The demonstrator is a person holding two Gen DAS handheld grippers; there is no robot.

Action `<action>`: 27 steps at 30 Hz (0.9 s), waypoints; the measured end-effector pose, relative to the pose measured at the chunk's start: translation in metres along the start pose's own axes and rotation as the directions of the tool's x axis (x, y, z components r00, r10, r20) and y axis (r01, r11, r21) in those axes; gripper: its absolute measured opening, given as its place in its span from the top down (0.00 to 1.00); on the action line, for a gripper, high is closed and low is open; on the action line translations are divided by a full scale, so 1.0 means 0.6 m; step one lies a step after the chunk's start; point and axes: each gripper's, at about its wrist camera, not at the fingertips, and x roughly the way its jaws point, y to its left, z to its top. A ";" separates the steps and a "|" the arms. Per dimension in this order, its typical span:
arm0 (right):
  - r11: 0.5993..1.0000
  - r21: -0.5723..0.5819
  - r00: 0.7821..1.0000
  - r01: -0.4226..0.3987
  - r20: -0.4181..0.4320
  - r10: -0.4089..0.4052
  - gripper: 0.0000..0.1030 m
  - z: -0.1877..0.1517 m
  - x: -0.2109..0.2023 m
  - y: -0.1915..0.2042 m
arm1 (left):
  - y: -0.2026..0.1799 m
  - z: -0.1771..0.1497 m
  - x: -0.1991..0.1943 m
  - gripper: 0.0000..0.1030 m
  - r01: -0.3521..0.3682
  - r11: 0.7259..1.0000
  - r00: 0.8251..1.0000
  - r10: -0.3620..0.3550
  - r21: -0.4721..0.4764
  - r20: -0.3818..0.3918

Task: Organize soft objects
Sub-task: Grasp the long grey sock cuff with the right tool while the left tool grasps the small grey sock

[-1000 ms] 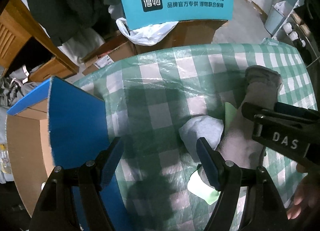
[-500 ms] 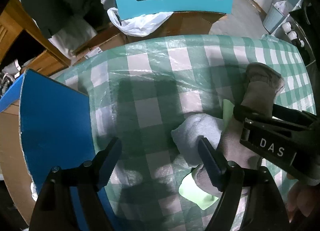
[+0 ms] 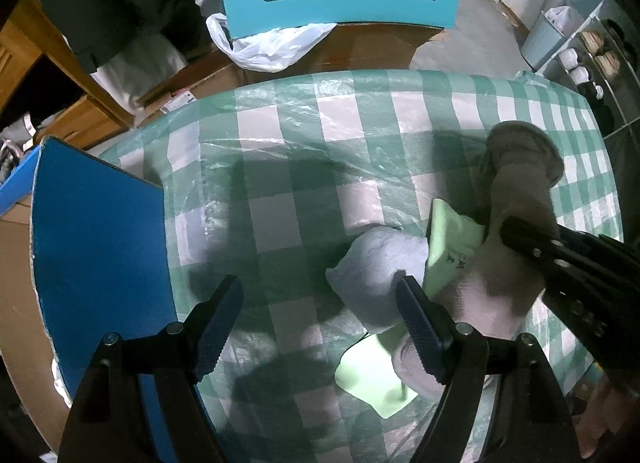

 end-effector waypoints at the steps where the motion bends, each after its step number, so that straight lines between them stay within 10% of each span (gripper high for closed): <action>1: 1.000 0.001 1.000 -0.009 0.009 0.009 0.81 -0.003 -0.007 -0.004 | -0.002 0.000 0.000 0.22 -0.001 1.000 1.000 0.001 0.000 0.000; 20: 0.998 -0.035 0.994 -0.059 0.094 0.062 0.85 -0.047 -0.085 -0.045 | -0.046 0.008 0.037 0.22 0.049 0.999 0.998 -0.049 -0.008 -0.030; 27: 0.996 -0.045 0.990 -0.073 0.115 0.077 0.85 -0.057 -0.099 -0.057 | -0.060 0.003 0.040 0.68 0.109 0.994 0.993 -0.108 0.005 -0.048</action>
